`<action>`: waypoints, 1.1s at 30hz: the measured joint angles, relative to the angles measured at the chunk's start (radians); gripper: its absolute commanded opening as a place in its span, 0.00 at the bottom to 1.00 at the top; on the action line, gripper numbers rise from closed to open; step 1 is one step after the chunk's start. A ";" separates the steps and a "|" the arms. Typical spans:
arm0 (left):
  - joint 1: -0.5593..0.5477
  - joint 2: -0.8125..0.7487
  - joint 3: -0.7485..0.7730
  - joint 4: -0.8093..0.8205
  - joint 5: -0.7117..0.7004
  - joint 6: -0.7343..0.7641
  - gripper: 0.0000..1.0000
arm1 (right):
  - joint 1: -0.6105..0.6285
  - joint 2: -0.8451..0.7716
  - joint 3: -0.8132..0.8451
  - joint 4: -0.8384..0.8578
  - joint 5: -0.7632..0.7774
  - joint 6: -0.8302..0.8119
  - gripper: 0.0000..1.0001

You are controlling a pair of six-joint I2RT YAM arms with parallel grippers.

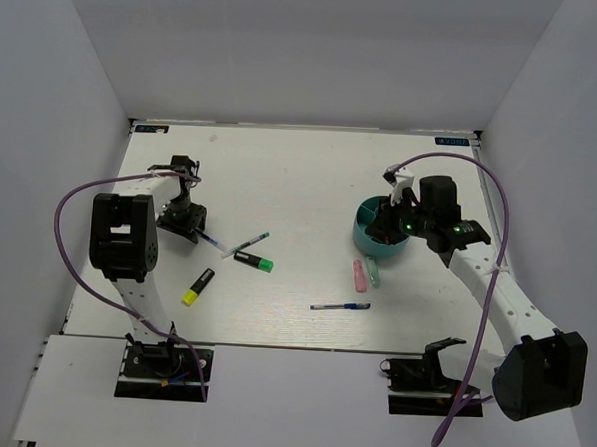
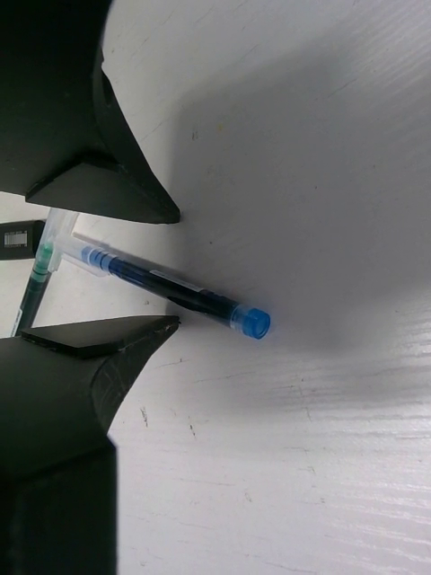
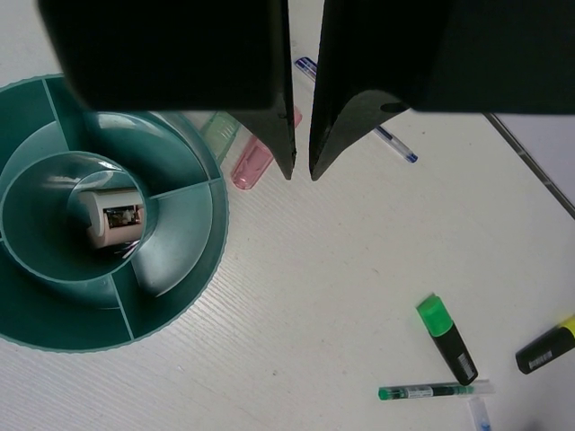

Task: Sort the stationery into containers
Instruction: Pick up the pen from the center of the board.

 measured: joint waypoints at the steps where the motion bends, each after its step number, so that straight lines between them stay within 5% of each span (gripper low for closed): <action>1: 0.000 -0.001 -0.001 0.002 0.002 0.002 0.56 | 0.000 0.000 0.000 0.000 -0.001 -0.001 0.14; 33: 0.000 -0.034 -0.055 0.049 0.007 0.037 0.48 | -0.045 -0.008 0.000 0.000 -0.029 0.002 0.14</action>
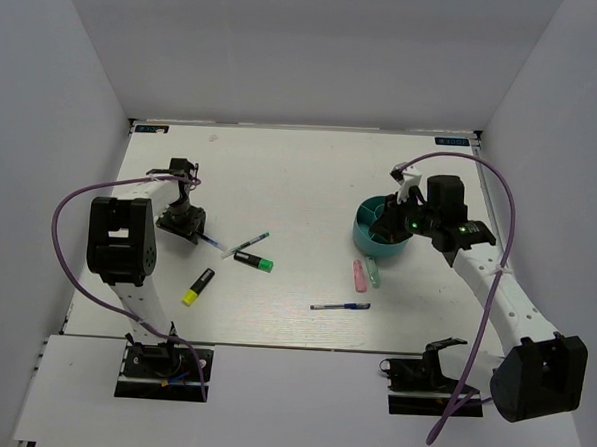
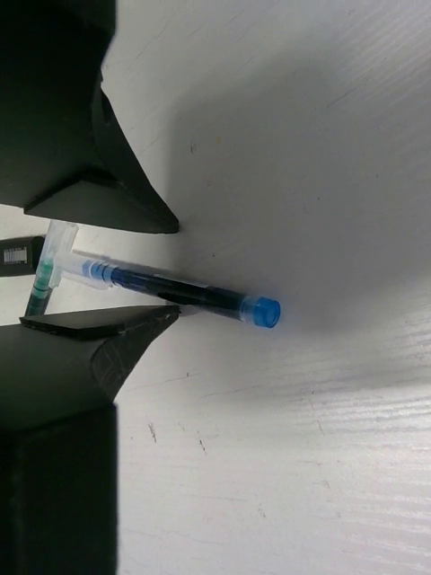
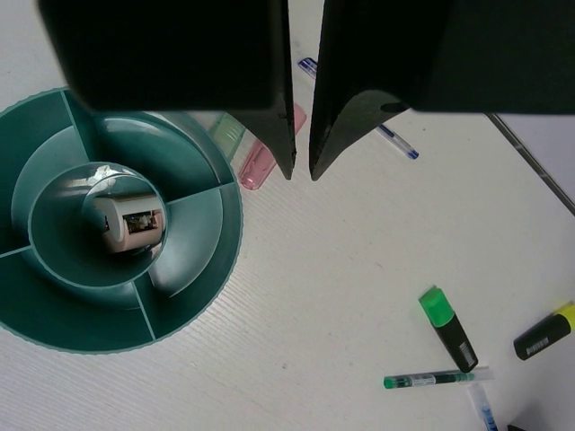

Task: Sort the stationery into containers
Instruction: Pick up the pen from the center of the board.

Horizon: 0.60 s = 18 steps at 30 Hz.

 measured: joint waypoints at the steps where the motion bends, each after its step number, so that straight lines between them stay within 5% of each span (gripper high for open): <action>1: 0.000 0.000 -0.001 -0.001 0.000 0.000 0.46 | -0.001 -0.002 0.000 0.000 -0.002 0.000 0.14; 18: 0.002 -0.004 -0.009 -0.019 0.003 0.026 0.16 | -0.008 -0.012 -0.018 0.002 -0.014 0.000 0.14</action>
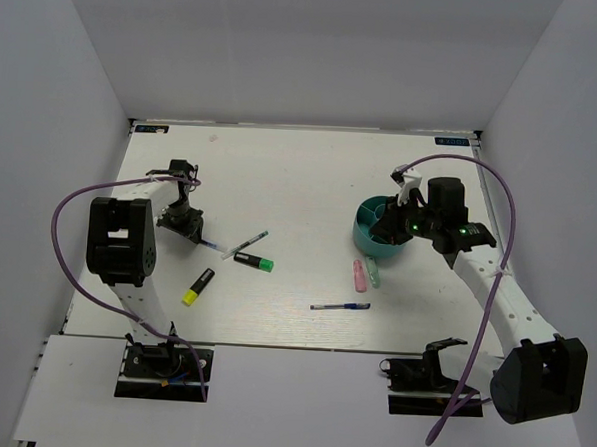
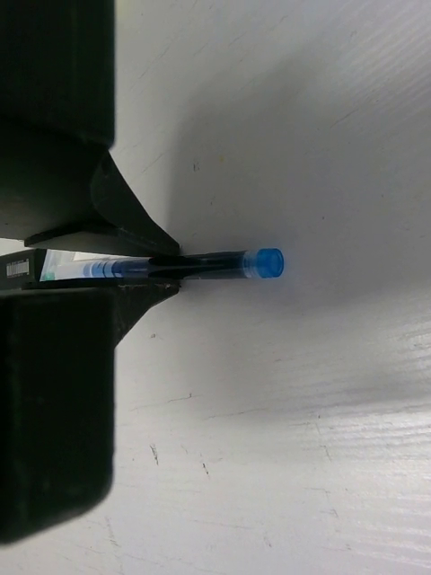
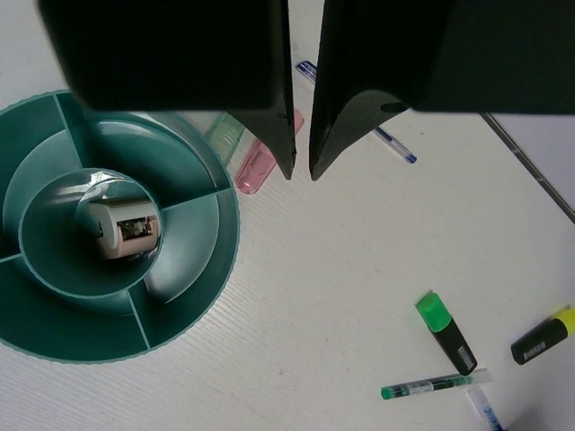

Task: Sort the stationery into containers
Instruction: Pick up the pen from the center of the board, then place the pen in the storage box.

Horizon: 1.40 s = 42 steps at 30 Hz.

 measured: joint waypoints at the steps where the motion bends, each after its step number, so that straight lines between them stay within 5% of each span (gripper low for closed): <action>1: 0.000 0.000 0.000 0.000 0.000 0.002 0.11 | 0.000 -0.001 0.000 0.000 -0.002 0.000 0.14; 4: 0.000 0.001 0.004 -0.002 0.001 0.016 0.00 | -0.001 -0.001 0.000 0.000 -0.002 0.000 0.14; 11: -0.025 -0.004 0.054 -0.010 -0.015 0.156 0.00 | -0.004 -0.005 0.000 0.000 -0.002 -0.001 0.14; 16: -0.092 -0.119 0.097 0.048 -0.029 0.319 0.00 | -0.004 -0.005 -0.009 0.016 0.022 -0.013 0.00; 25: -0.418 -0.348 0.101 0.430 0.005 0.567 0.00 | -0.014 -0.026 -0.077 0.129 0.476 -0.021 0.00; 31: -0.692 -0.234 0.161 0.694 0.003 0.714 0.00 | -0.052 -0.086 -0.121 0.225 0.715 0.000 0.00; 42: -0.896 0.058 0.360 0.905 -0.146 0.873 0.00 | -0.112 -0.099 -0.149 0.291 0.803 0.027 0.00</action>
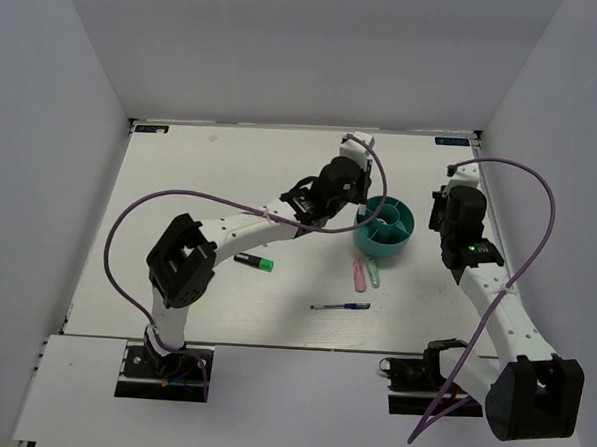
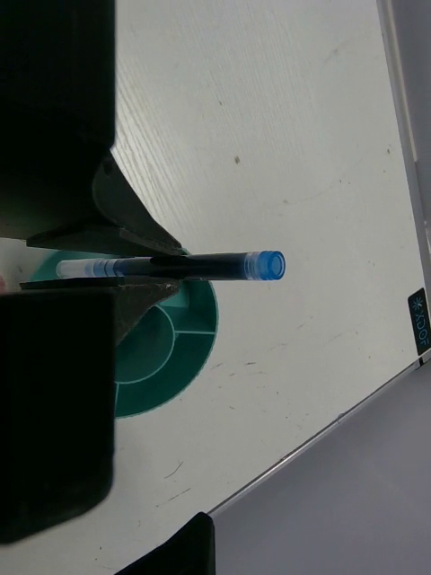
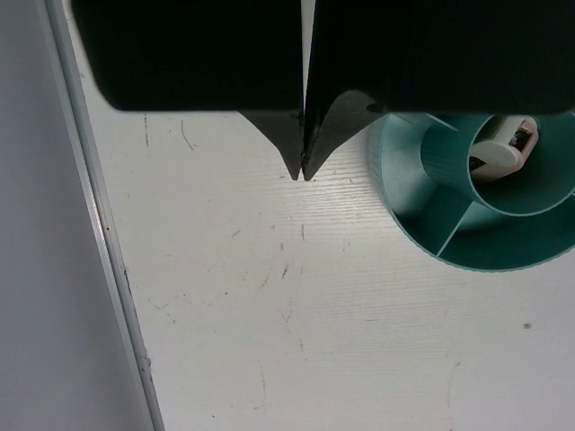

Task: Sort the stationery into containers
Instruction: Place the pen in the storage box.

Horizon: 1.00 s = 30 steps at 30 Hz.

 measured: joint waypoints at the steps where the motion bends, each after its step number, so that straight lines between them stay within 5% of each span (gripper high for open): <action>1: -0.011 0.015 0.010 0.008 -0.013 0.006 0.00 | -0.004 0.000 -0.001 0.002 0.000 0.002 0.00; 27: -0.093 0.134 0.027 0.051 -0.163 0.004 0.00 | -0.057 -0.018 -0.009 0.010 -0.042 0.053 0.00; 30: -0.102 0.137 0.010 0.049 -0.170 -0.001 0.08 | -0.060 -0.018 -0.009 0.010 -0.046 0.056 0.00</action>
